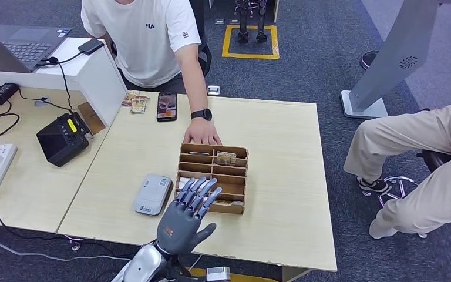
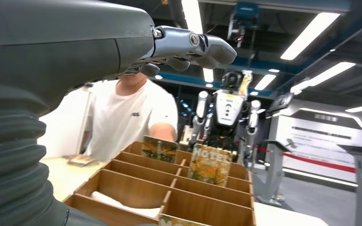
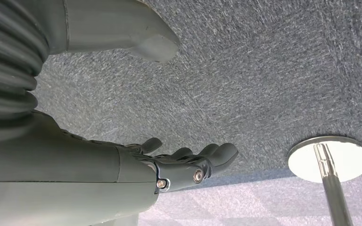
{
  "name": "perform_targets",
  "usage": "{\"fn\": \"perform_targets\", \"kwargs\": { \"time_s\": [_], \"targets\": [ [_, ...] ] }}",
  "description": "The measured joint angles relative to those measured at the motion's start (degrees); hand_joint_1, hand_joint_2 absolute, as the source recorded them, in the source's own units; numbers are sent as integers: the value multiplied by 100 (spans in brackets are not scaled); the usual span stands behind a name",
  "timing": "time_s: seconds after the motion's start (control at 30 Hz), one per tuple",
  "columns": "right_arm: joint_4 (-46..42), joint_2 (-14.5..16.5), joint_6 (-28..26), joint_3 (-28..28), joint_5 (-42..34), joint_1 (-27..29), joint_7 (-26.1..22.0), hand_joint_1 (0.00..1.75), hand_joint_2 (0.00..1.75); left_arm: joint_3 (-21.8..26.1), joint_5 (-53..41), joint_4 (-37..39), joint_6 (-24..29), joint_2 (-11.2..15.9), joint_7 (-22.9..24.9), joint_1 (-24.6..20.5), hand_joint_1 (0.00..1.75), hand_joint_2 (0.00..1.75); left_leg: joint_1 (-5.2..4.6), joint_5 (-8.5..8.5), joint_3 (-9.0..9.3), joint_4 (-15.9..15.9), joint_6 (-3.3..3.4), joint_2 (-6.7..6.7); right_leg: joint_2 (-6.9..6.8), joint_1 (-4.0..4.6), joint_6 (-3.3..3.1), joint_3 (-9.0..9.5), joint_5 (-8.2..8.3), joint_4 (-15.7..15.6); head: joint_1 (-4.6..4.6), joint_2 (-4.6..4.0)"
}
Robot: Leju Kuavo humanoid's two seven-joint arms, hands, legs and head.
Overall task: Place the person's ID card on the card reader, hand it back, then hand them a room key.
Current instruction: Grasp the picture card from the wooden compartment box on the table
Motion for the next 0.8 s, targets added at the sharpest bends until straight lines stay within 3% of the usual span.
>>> {"fn": "perform_targets", "kwargs": {
  "time_s": [0.37, 0.8],
  "targets": [
    [59, -14, 0, 73, 9, 23, -9, 0, 175, -605, -189, 341, -31, 148, 387, -338, 0, 175, 0, 0, 0, 0, 0, 0, 1, 0, 0, -1, 0, 0, 0, 0],
    [108, -23, 0, 150, 147, 34, 63, 0, 175, -825, -512, 1177, -464, -140, 1254, -859, 0, 175, 0, 0, 0, 1, 0, 0, 1, 0, 0, -1, 0, 0, 1, 0]
  ]
}}
